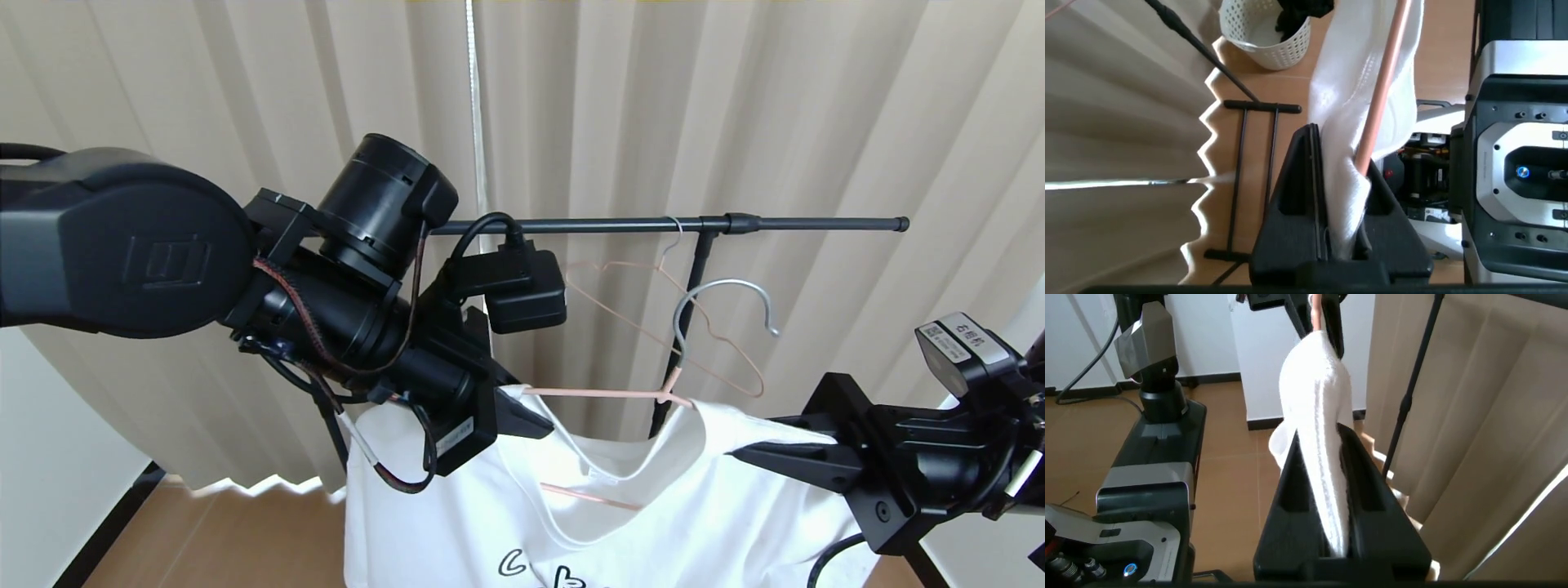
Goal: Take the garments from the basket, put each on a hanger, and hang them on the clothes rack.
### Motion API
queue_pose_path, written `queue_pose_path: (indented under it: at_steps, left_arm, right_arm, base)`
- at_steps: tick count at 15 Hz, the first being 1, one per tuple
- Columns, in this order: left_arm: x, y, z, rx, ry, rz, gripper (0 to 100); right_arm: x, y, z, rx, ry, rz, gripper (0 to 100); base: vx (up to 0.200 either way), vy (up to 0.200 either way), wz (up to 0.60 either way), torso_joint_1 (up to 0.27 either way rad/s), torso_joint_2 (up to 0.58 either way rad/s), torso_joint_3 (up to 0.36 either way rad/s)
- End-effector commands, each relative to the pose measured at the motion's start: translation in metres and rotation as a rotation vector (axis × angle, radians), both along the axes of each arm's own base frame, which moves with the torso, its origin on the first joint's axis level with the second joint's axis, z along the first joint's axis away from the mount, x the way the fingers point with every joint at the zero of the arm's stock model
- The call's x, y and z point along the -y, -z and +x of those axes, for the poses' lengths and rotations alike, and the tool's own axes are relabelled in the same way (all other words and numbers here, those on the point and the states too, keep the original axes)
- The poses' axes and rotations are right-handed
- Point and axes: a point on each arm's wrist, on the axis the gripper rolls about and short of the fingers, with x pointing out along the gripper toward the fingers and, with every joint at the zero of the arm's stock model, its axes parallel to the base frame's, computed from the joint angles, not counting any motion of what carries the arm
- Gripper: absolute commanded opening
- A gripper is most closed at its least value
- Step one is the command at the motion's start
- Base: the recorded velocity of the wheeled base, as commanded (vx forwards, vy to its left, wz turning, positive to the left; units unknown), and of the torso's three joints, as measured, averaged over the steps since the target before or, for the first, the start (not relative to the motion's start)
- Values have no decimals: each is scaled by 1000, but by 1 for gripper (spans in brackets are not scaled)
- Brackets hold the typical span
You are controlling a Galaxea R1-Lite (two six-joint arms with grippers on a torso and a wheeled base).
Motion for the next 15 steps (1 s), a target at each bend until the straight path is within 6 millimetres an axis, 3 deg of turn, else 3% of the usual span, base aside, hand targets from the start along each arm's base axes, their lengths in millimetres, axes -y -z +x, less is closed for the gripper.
queue_pose_path:
  at_steps: [1,4,5,10,15]
  left_arm:
    - [-2,-4,-2,18,-18,4,0]
    - [-2,-5,-1,25,-28,10,0]
    - [-2,-6,-1,31,-30,2,0]
    - [-4,-12,-2,54,-98,-19,0]
    - [-28,-25,-13,89,-150,-46,0]
  right_arm:
    - [0,0,0,-1,-3,0,0]
    - [0,2,0,-7,2,-3,0]
    - [0,3,0,-6,3,-4,100]
    - [2,2,1,0,13,-3,100]
    - [22,-4,11,26,111,1,100]
  base:
    - [0,0,0,0,0,0]
    - [0,0,0,0,0,0]
    - [0,0,0,0,0,0]
    - [0,0,0,0,0,0]
    - [0,0,0,0,0,0]
